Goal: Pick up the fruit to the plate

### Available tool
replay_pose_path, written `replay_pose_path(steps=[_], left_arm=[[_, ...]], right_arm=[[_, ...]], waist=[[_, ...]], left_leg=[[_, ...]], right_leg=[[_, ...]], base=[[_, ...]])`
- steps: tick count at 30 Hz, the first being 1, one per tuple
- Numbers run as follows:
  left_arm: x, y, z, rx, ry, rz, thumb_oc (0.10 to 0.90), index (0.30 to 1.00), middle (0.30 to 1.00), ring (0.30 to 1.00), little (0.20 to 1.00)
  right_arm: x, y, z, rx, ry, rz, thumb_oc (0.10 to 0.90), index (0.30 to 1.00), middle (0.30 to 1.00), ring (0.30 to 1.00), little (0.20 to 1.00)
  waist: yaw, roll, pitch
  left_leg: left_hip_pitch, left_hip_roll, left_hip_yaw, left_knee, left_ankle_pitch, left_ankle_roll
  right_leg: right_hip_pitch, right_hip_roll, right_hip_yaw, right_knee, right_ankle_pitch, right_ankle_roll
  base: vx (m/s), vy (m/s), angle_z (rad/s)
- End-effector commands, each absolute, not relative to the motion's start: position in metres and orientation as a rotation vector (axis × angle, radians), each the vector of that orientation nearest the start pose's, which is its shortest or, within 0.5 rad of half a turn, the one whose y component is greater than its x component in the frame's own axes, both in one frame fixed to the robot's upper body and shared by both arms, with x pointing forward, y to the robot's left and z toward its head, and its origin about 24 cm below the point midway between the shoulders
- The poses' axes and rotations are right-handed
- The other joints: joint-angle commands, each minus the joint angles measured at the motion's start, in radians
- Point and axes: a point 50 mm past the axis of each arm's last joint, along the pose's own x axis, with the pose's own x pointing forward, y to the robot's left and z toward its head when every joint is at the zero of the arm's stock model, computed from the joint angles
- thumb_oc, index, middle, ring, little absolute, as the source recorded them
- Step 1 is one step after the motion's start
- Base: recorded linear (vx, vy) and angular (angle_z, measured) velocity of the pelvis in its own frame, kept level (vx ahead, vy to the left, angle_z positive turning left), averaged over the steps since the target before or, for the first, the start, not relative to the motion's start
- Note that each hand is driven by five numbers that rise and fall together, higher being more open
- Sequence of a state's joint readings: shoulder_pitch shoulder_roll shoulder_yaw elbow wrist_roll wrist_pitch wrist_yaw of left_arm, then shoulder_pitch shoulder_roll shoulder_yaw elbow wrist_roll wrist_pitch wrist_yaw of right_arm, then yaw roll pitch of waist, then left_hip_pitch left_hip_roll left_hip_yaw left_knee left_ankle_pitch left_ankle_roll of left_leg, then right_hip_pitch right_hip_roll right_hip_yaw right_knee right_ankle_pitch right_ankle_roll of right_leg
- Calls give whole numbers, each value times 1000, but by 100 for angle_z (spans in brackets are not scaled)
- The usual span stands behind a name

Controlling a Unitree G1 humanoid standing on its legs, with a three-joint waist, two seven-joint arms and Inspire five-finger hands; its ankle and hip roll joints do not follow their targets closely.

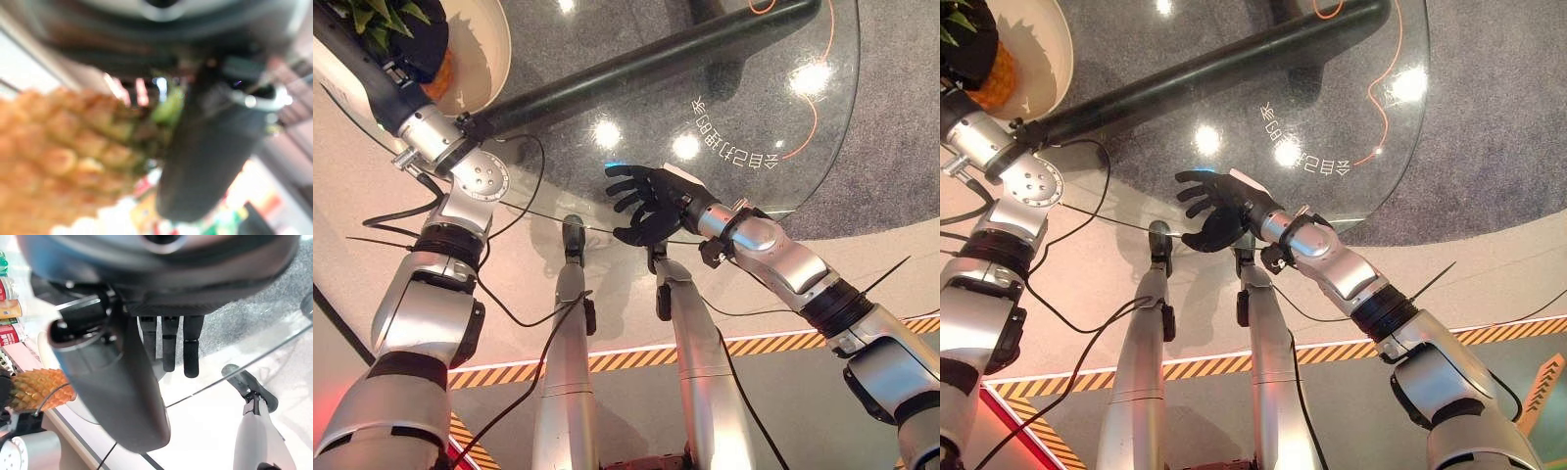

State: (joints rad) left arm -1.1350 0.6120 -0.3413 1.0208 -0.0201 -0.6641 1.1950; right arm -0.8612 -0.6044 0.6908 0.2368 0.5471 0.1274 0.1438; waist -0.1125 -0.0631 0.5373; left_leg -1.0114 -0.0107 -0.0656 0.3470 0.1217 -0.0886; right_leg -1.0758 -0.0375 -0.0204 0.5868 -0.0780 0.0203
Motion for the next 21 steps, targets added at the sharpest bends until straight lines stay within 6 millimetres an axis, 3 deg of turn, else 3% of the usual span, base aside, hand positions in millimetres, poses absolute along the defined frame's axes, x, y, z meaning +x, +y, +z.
replay_pose_path(steps=[1, 21], left_arm=[[348, 249, 284, 91, -1135, 923, 800, 900, 900, 900, 900], [340, 258, 209, -11, -882, 702, 800, 900, 900, 900, 900]], right_arm=[[335, -91, 135, -417, -50, 711, 800, 900, 900, 900, 900], [317, -106, 120, -408, -58, 701, 800, 900, 900, 900, 900]], waist=[[21, 10, -17], [45, 31, -17]], left_leg=[[43, -103, 107, 105, -143, 40], [109, -109, 95, 54, -132, 50]], right_leg=[[50, 51, 33, -210, 159, 55], [112, 52, 22, -231, 132, 49]], base=[[0, 0, 0], [-6, -20, 0]])
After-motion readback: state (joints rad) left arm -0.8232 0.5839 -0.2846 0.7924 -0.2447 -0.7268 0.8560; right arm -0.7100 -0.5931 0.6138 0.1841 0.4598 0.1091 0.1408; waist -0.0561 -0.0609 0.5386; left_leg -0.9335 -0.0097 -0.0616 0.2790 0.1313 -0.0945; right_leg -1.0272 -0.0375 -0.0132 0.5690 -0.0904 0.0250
